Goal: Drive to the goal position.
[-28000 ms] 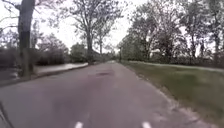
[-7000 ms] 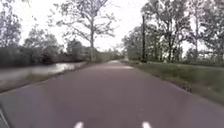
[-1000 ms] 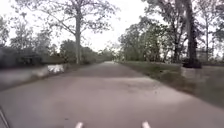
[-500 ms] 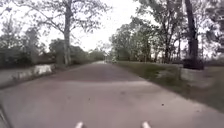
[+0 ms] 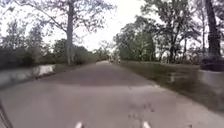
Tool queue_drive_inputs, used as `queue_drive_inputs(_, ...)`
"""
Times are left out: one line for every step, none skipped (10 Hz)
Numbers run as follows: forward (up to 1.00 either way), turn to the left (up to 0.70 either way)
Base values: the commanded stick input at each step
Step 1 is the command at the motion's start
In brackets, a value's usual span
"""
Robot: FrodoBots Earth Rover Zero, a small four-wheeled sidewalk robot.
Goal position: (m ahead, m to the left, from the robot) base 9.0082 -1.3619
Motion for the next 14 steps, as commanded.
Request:
queue_drive_inputs(1.0,0.0)
queue_drive_inputs(1.0,0.0)
queue_drive_inputs(1.0,0.0)
queue_drive_inputs(1.0,0.0)
queue_drive_inputs(1.0,0.0)
queue_drive_inputs(1.0,0.0)
queue_drive_inputs(1.0,0.0)
queue_drive_inputs(1.0,0.0)
queue_drive_inputs(1.0,0.0)
queue_drive_inputs(1.0,0.0)
queue_drive_inputs(1.0,0.0)
queue_drive_inputs(1.0,0.0)
queue_drive_inputs(1.0,0.0)
queue_drive_inputs(1.0,-0.12)
